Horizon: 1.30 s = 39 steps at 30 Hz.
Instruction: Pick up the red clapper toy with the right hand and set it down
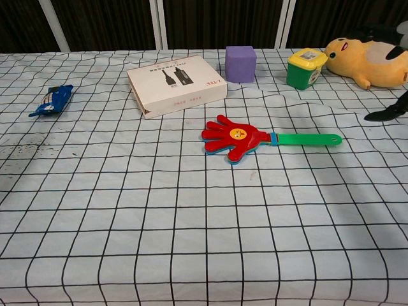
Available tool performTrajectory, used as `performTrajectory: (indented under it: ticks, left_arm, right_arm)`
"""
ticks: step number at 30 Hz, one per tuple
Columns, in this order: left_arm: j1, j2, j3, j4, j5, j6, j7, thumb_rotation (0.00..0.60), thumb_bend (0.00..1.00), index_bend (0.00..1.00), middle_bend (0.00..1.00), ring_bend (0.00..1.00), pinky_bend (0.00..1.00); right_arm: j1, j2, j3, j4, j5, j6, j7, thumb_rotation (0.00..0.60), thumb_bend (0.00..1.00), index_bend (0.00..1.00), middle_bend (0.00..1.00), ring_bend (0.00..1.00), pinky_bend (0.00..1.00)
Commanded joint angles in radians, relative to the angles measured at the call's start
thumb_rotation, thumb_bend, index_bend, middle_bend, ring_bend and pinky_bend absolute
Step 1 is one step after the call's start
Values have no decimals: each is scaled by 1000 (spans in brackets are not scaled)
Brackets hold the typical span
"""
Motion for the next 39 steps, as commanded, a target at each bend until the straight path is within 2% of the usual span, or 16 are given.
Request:
performTrajectory:
  ticks: [1,23,30,39]
  left_arm:
    - [-1,1,1,0,0,-3,-2,600,0,0,0,0,0]
    - [-5,4,-6,-5,-12,-10,-10,600,0,0,0,0,0]
    - [-7,5,-7,-8,-17,-16,-14,600,0,0,0,0,0]
    - [-9,8,-12,-13,-28,-21,-20,600,0,0,0,0,0]
  right_arm:
    - [21,-23,7,-1,30,-1,-28,600,83,6,0,0,148]
    - [92,-89,-1,29,166,10,-67,600,91,48,0,0,148]
    - [119,-100,-7,55,188,3,-88,600,119,145,0,0,148]
    - [190,-161,5,123,272,-26,-138,600,129,271,5,0,148]
